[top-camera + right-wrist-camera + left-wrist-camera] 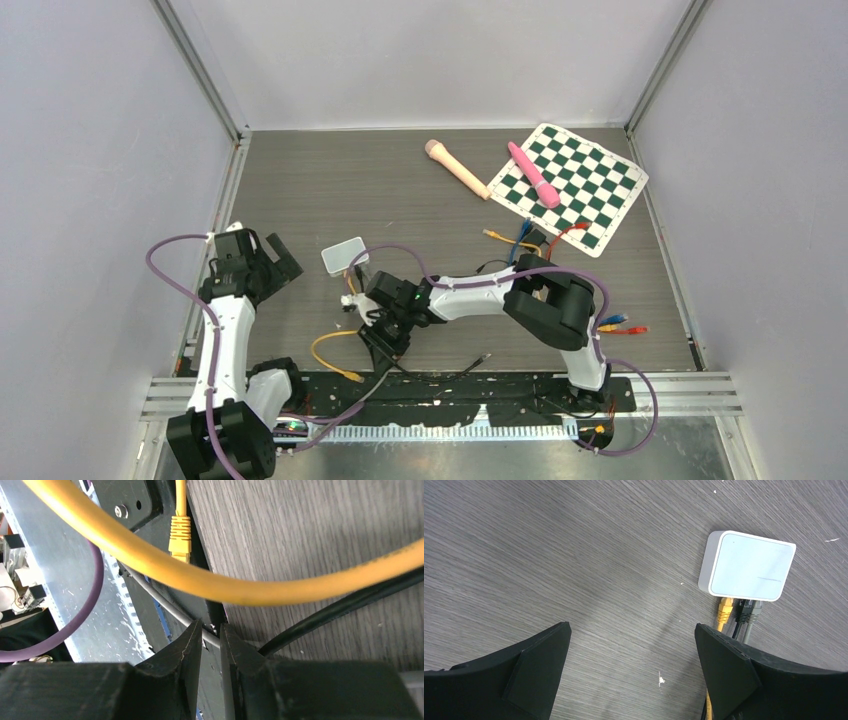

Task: Pull the plug from the switch port
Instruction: Move the switch port to the center of the board.

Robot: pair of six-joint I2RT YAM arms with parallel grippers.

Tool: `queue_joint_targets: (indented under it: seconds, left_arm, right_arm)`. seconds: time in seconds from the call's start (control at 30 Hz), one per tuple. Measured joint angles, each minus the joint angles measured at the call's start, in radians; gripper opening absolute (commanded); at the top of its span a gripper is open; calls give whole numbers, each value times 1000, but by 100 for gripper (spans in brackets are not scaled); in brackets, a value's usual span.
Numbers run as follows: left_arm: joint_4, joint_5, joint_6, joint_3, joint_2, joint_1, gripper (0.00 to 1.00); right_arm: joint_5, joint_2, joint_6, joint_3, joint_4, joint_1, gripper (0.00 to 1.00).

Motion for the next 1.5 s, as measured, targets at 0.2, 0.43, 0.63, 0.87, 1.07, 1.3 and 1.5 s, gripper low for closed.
queue_joint_targets:
  seconds: [0.2,0.43,0.63,0.87,1.07,1.3,1.5]
  left_arm:
    - [0,6,0,0,13,0,100]
    - [1,5,0,-2,16,0,100]
    - [3,5,0,-8,27,0,100]
    - [20,10,-4,-29,32,0,100]
    - [54,49,-5,-56,55,0,100]
    - [113,139,-3,-59,123,0,100]
    - [142,207,-21,-97,73,0,100]
  right_arm:
    - [-2,-5,0,-39,27,10,27]
    - [32,-60,-9,-100,25,10,27]
    - [77,-124,-22,-162,-2,9,27]
    - [109,-222,-39,-247,-25,5,30]
    - [53,-294,-57,-252,-84,5,36]
    - [29,-364,-56,-128,-140,-83,43]
    - [60,-362,-27,-7,-116,-208,56]
